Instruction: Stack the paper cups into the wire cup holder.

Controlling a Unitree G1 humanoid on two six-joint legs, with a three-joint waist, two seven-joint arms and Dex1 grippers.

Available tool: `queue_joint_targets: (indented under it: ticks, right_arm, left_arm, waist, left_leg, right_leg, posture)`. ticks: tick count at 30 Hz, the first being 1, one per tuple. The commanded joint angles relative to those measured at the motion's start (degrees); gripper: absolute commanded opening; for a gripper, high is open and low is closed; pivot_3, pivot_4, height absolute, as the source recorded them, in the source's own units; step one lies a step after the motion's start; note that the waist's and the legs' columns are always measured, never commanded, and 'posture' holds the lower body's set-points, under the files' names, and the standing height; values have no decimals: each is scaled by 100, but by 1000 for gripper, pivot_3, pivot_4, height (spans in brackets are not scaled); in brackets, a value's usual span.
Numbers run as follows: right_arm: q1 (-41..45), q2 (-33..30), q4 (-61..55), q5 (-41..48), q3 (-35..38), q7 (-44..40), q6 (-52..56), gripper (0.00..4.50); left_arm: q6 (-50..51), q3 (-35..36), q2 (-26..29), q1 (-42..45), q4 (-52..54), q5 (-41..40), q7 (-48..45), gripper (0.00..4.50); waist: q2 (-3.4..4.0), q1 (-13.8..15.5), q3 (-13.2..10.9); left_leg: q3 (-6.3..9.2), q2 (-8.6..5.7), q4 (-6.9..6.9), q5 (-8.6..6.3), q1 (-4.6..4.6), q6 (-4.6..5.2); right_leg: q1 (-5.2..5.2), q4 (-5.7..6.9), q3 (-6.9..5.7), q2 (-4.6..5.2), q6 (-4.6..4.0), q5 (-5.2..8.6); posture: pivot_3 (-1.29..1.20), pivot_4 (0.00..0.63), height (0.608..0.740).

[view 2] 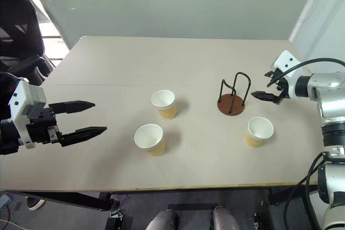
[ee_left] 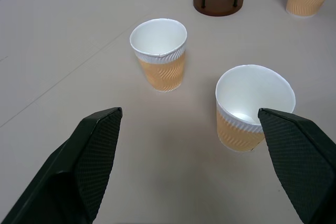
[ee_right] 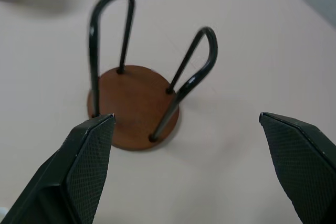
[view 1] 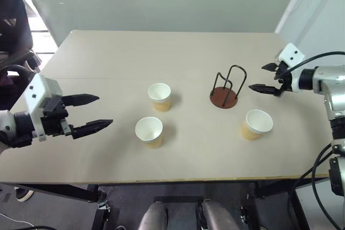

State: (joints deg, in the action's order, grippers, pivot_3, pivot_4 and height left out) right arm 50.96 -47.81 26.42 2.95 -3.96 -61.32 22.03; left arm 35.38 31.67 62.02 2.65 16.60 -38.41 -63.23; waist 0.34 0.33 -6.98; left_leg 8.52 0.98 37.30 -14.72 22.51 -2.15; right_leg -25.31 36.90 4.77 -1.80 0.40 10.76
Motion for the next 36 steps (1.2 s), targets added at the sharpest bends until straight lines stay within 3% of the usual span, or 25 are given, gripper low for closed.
queue_joint_targets:
  ticks: [1,10,32,36]
  right_arm:
    - [248,25,104,-153,16,289,171,4500]
    - [289,451,201,-10,169,666,600,4500]
    - [90,1187,345,198,442,1673,825,4500]
    - [159,1303,485,198,465,1821,722,3566]
  left_arm:
    - [-61,339,-22,125,149,-142,50,4443]
    - [-236,390,-337,701,165,-309,497,4443]
    - [-198,525,-167,230,256,-232,409,4443]
    - [-181,545,-160,184,294,-235,428,4500]
  waist:
    - [0,7,0]
    - [0,12,0]
    - [0,11,0]
    - [0,10,0]
  left_leg:
    - [0,0,-1,0,1,0]
    - [-1,2,-4,-1,2,-1]
    - [-1,3,-13,-1,3,-2]
    - [-1,3,-13,-2,3,-3]
  right_leg:
    - [0,-2,0,0,1,0]
    - [-4,-2,-2,0,4,-3]
    - [-8,-5,-2,0,4,-3]
    - [-10,-5,-2,0,4,-3]
  posture:
    - [0,150,740]
    - [0,150,740]
    - [0,150,740]
    - [0,150,740]
